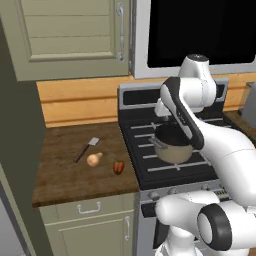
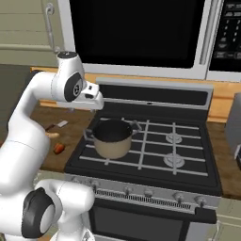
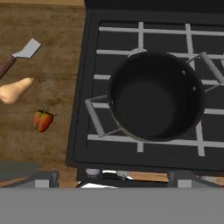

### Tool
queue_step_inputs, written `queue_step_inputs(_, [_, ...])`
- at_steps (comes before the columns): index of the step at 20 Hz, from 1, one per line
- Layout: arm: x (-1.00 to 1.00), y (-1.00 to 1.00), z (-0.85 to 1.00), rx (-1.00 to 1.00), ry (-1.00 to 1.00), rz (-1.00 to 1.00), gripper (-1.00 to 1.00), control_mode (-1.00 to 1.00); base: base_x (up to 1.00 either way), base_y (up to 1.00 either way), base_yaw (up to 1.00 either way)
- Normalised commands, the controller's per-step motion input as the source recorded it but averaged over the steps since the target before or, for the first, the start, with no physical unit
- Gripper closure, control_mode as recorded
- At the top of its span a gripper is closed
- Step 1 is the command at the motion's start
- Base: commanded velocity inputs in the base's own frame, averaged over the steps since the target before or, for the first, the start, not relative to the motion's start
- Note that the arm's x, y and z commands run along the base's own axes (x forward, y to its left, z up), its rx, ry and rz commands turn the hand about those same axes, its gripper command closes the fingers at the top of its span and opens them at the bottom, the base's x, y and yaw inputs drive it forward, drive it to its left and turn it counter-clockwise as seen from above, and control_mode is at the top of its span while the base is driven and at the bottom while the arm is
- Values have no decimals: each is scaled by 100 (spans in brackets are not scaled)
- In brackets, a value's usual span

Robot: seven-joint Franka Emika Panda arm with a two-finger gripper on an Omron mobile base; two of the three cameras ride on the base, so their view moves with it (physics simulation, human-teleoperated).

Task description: Put the squash and bell pepper in the pot. Retrieve the spatula and lightly stir the vegetables in the pot.

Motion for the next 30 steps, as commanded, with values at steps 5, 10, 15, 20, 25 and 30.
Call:
queue_step_inputs(5, [0, 0, 0, 0, 0, 0, -100, 100, 0, 54, 0])
queue_step_inputs(10, [0, 23, -2, 0, 0, 0, -100, -100, 0, 9, 0])
queue_step_inputs(15, [0, 48, -30, -1, 0, 0, -100, -100, 0, 0, 0])
queue_step_inputs(20, [0, 72, -54, 0, 5, 0, -100, -100, 0, 0, 0])
queue_step_inputs(25, [4, 32, -70, 0, 7, -2, -100, -100, 0, 0, 0])
queue_step_inputs(30, [9, 2, -67, 0, 2, -7, -100, -100, 0, 0, 0])
